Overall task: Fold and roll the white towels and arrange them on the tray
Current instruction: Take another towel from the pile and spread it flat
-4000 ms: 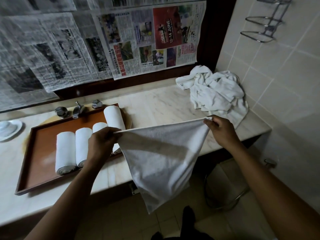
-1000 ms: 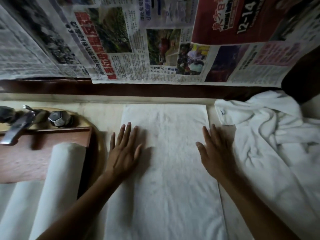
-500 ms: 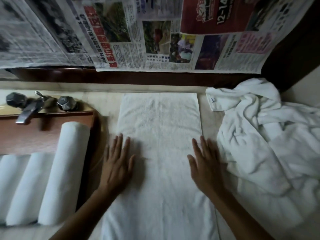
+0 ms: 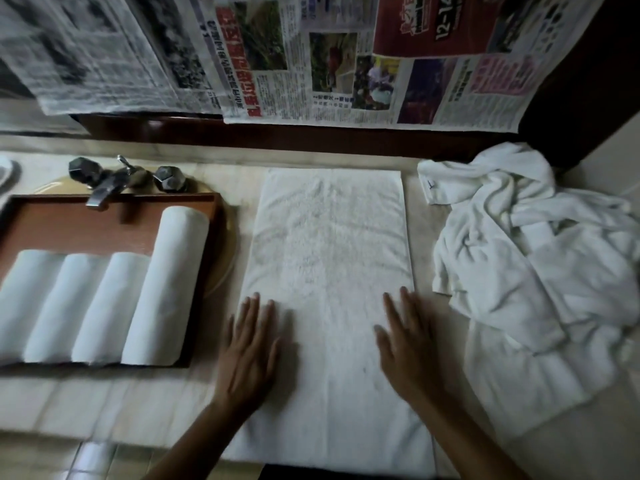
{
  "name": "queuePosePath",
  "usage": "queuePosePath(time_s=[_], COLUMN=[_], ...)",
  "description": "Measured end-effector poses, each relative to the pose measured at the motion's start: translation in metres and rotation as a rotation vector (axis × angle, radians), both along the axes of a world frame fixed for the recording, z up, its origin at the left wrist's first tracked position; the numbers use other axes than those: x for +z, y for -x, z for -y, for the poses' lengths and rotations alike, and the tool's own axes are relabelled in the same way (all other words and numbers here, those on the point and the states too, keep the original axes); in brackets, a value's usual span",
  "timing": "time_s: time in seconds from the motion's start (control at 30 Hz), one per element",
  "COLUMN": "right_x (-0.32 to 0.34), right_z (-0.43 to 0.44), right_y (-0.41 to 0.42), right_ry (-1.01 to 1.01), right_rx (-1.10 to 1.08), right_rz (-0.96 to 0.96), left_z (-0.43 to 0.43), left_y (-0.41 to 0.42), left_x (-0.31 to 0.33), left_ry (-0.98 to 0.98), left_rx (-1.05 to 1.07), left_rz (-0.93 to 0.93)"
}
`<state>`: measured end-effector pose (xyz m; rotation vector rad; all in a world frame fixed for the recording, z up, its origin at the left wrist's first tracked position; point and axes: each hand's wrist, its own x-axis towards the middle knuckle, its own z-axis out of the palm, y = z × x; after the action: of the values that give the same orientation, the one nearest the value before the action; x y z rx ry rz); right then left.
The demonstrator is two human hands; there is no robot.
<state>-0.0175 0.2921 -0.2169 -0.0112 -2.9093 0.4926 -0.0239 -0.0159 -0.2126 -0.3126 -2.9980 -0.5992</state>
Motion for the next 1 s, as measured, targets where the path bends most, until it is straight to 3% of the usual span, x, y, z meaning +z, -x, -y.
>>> queuePosePath(time_s=[0.13, 0.37, 1.0], right_x=[-0.007, -0.015, 0.000], right_z=[0.055, -0.002, 0.014], right_y=[-0.034, -0.043, -0.092], right_ry=[-0.039, -0.049, -0.143], right_rx=[0.208, 0.081, 0.039], right_rz=[0.079, 0.095, 0.166], left_z=[-0.036, 0.020, 0.024], left_y=[-0.023, -0.033, -0.073], left_x=[-0.004, -0.012, 0.001], left_ry=[0.000, 0.072, 0.087], left_rx=[-0.134, -0.128, -0.115], left_rz=[0.080, 0.105, 0.160])
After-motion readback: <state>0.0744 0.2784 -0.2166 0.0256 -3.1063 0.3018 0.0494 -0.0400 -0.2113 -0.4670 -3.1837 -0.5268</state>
